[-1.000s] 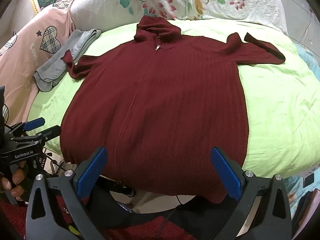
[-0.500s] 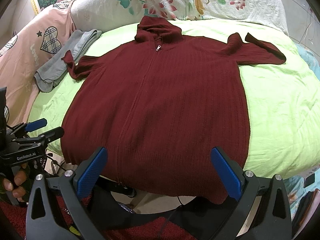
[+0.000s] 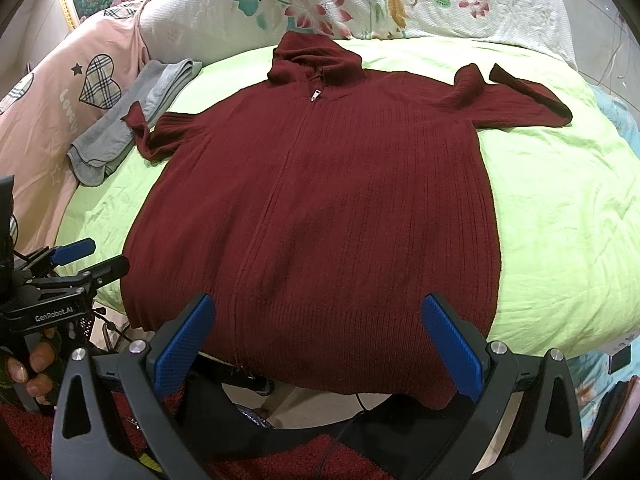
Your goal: Fold large clothes
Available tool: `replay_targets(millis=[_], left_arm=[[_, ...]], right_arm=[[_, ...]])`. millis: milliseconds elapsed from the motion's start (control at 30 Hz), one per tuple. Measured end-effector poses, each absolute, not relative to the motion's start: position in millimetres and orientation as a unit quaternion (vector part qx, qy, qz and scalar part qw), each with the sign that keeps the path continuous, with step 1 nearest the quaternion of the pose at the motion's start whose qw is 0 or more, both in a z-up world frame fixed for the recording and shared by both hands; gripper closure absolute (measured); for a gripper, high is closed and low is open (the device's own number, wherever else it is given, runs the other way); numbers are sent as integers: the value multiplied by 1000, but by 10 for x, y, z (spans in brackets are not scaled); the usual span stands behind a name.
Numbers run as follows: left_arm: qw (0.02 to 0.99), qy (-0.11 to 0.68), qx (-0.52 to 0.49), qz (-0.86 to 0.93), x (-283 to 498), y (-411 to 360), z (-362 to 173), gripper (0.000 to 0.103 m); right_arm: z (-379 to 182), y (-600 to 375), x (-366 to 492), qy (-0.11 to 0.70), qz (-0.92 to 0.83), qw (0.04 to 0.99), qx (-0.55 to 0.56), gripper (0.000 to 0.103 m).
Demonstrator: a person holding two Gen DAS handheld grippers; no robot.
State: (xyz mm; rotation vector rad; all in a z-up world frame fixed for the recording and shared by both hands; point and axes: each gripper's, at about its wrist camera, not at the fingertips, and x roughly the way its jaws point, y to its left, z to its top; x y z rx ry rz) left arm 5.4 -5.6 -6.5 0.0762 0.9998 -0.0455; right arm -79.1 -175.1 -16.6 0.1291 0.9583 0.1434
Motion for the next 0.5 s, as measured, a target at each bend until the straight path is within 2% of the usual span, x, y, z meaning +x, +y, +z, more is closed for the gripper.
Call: replay_targets(millis=[500], left_arm=[[861,506,57,-15,116,-64,-132,19]], right_arm=[[-213,-1774,-748,463,68,881,68,0]])
